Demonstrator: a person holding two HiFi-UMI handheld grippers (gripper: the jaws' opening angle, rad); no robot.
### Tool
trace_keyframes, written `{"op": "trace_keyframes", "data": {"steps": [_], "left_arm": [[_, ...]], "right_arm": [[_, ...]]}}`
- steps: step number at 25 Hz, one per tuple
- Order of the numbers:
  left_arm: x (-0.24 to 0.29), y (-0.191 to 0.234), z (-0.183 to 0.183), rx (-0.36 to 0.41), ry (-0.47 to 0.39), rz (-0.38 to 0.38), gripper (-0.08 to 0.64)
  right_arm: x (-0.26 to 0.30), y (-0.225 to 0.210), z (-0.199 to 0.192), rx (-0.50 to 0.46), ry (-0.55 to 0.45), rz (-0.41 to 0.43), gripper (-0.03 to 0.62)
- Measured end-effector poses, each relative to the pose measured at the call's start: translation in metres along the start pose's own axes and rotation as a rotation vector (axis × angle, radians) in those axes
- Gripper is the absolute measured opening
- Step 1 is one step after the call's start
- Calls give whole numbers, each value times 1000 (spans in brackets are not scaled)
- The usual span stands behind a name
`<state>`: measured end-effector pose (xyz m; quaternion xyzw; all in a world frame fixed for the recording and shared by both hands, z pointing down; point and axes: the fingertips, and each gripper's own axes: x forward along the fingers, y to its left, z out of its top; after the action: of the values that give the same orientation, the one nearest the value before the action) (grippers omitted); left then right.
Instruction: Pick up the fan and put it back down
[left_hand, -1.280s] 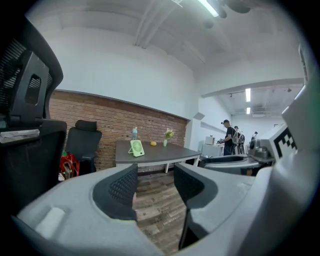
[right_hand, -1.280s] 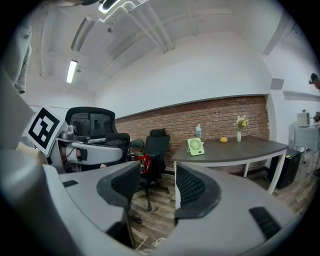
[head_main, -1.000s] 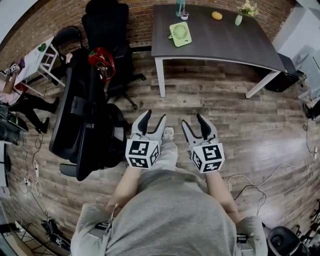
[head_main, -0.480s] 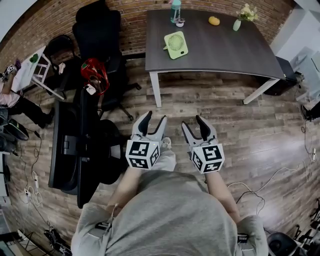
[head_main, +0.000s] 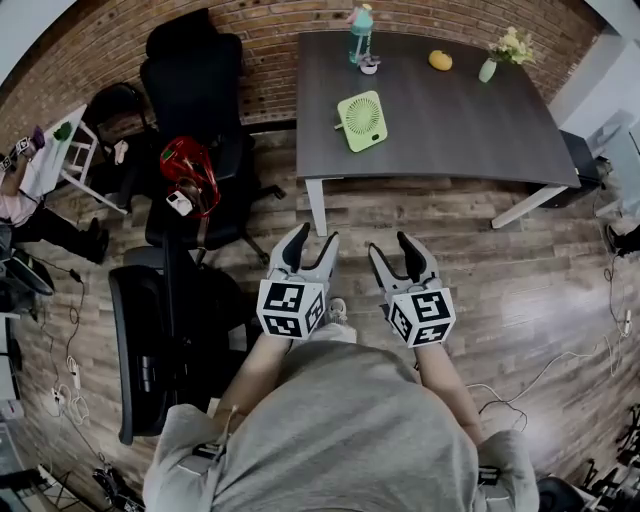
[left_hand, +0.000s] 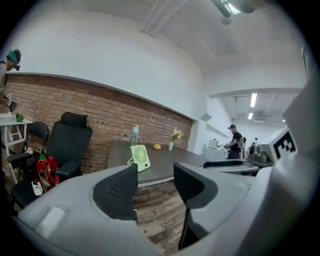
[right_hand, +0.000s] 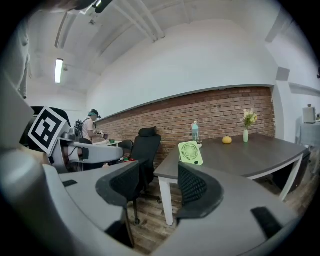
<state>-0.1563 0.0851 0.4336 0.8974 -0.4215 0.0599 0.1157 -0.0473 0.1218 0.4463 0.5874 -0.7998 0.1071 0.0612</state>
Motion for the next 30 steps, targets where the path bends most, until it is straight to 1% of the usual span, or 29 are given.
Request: {"op": "trace_keyframes", "data": {"steps": [6,17,23,30], "left_arm": [[49,32,15,-1,11,-13,213],[118,74,23,-1,40,-25,213],[144,91,24,-6,57,-40,213],[160,102,24,-8,80,-47,213]], "right_arm": [[52,-24,18,7,-4,-18,233],[125,-59,33,-5,5,-34,233],[154,-69,35,-3,17,-38,233],[172,-76,35,0,41,-47,233]]}}
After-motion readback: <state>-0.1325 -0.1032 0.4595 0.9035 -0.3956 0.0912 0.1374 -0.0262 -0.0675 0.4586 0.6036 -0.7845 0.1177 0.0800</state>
